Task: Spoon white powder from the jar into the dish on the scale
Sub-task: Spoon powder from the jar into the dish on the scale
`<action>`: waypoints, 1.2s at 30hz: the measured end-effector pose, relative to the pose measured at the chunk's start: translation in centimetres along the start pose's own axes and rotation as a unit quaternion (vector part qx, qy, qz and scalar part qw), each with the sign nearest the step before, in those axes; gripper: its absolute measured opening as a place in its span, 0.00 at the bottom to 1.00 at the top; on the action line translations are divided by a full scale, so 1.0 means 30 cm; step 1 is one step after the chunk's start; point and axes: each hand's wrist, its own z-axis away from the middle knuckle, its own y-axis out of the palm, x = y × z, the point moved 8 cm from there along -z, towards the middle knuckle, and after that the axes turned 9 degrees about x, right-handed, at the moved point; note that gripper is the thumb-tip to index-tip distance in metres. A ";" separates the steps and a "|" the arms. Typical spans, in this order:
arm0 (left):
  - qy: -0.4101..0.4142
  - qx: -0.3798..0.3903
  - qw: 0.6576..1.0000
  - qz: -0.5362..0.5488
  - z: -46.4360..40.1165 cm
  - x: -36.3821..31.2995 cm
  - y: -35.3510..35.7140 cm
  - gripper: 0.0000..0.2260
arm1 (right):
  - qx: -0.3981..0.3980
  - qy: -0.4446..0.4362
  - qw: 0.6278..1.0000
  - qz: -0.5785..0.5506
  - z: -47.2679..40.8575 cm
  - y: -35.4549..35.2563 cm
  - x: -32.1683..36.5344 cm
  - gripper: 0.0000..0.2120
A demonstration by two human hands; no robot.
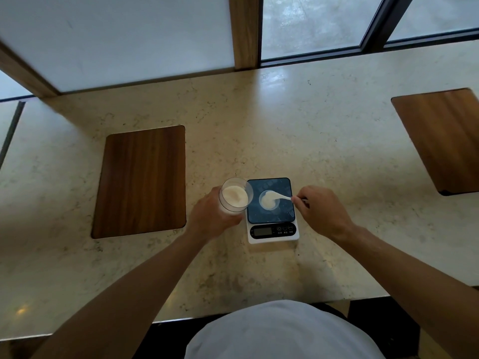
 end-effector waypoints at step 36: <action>0.068 0.021 0.997 -0.043 0.002 -0.032 0.010 0.34 | -0.040 -0.218 0.974 0.044 -0.008 -0.060 0.339 0.09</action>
